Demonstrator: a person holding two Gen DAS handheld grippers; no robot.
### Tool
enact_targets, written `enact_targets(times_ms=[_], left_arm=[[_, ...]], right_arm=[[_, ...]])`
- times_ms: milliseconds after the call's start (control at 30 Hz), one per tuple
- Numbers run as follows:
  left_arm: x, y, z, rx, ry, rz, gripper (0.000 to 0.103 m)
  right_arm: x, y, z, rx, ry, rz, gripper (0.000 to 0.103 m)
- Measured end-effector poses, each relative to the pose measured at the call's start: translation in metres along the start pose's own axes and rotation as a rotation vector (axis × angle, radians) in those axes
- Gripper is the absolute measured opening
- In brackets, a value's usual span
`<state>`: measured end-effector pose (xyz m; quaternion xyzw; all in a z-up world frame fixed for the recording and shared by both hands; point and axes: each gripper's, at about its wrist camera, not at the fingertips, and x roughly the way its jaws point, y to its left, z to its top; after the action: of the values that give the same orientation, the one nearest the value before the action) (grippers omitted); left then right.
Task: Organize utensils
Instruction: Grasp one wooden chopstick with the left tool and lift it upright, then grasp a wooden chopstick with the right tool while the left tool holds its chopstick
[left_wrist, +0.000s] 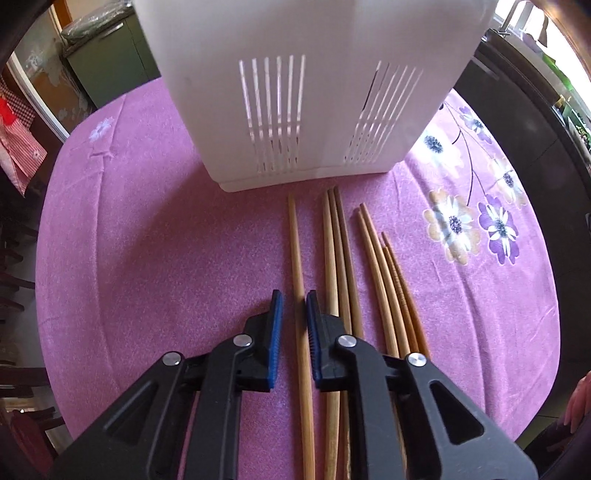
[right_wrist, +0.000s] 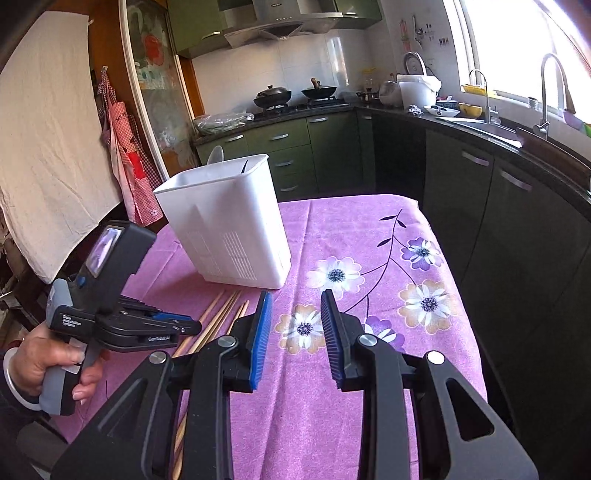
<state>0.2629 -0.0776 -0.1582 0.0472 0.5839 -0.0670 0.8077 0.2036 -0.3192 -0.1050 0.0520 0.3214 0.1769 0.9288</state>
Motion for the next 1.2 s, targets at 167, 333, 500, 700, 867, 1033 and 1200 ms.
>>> enact_targets(times_ms=[167, 333, 500, 700, 867, 1033, 1200], left_arm=[[0.002, -0.005, -0.001, 0.023, 0.011, 0.017, 0.011], [0.002, -0.002, -0.008, 0.013, 0.024, 0.032, 0.007], [-0.005, 0.023, -0.019, -0.052, -0.007, 0.002, 0.006], [-0.054, 0.038, -0.039, -0.089, -0.181, -0.029, 0.006], [-0.100, 0.041, -0.055, -0.091, -0.325, -0.039, 0.006], [-0.142, 0.044, -0.065, -0.079, -0.441, -0.031, 0.006], [-0.157, 0.041, -0.078, -0.060, -0.494, -0.015, 0.006]], right_arm=[[0.006, 0.002, 0.002, 0.002, 0.017, 0.009, 0.027], [0.011, 0.008, 0.005, -0.012, 0.035, 0.020, 0.031], [0.018, 0.015, 0.005, -0.032, 0.067, 0.022, 0.031], [0.049, 0.022, 0.002, -0.042, 0.203, 0.053, 0.034], [0.085, 0.027, -0.008, -0.035, 0.360, 0.124, 0.034], [0.106, 0.040, -0.011, -0.055, 0.440, 0.156, 0.024], [0.119, 0.053, -0.016, -0.081, 0.517, 0.163, 0.020]])
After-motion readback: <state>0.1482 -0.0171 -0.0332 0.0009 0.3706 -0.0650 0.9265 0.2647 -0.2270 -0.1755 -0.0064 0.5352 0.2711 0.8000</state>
